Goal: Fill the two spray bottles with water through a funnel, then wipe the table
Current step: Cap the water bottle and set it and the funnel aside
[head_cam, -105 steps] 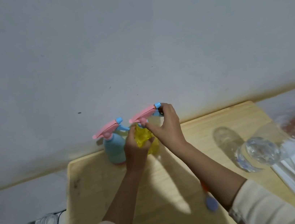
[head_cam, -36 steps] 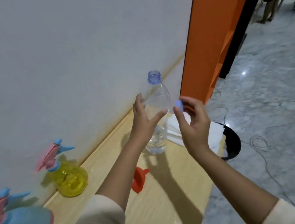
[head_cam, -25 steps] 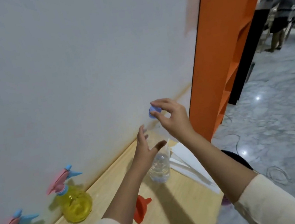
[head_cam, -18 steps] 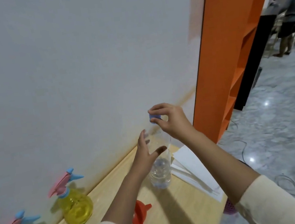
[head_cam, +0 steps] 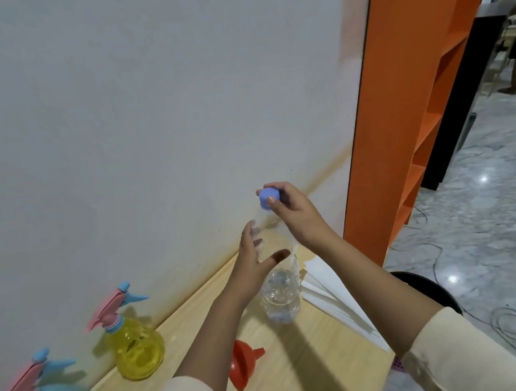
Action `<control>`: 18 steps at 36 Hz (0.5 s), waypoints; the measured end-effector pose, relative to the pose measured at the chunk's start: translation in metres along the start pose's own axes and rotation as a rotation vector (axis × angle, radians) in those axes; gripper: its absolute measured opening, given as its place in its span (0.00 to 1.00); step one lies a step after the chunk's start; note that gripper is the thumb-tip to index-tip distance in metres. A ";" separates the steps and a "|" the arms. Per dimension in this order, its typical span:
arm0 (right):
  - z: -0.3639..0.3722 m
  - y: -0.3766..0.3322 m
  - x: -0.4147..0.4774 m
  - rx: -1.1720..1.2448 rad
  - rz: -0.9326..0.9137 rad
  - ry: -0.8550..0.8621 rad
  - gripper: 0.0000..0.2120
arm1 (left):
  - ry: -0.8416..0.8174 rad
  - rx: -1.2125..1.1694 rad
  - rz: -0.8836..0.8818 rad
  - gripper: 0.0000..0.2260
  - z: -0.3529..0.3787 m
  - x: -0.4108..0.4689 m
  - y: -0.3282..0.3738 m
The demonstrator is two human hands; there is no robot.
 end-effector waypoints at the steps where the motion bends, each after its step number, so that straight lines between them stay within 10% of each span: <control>1: 0.001 0.001 0.001 0.017 0.002 0.052 0.08 | -0.005 -0.001 -0.002 0.40 0.000 0.000 0.000; 10: 0.003 0.001 0.004 0.056 -0.055 -0.065 0.10 | 0.005 0.002 -0.004 0.41 -0.002 -0.001 -0.001; 18: 0.010 0.001 0.004 -0.031 -0.080 0.158 0.12 | 0.029 0.011 0.017 0.42 0.004 -0.001 0.001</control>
Point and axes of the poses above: each hand's wrist, its own x-axis towards the middle knuckle, its own z-axis out of the palm, y = z × x, the point moved 1 cm from there along x, towards the middle knuckle, and after that the axes turned 11 degrees about -x, right-handed, at the moved point
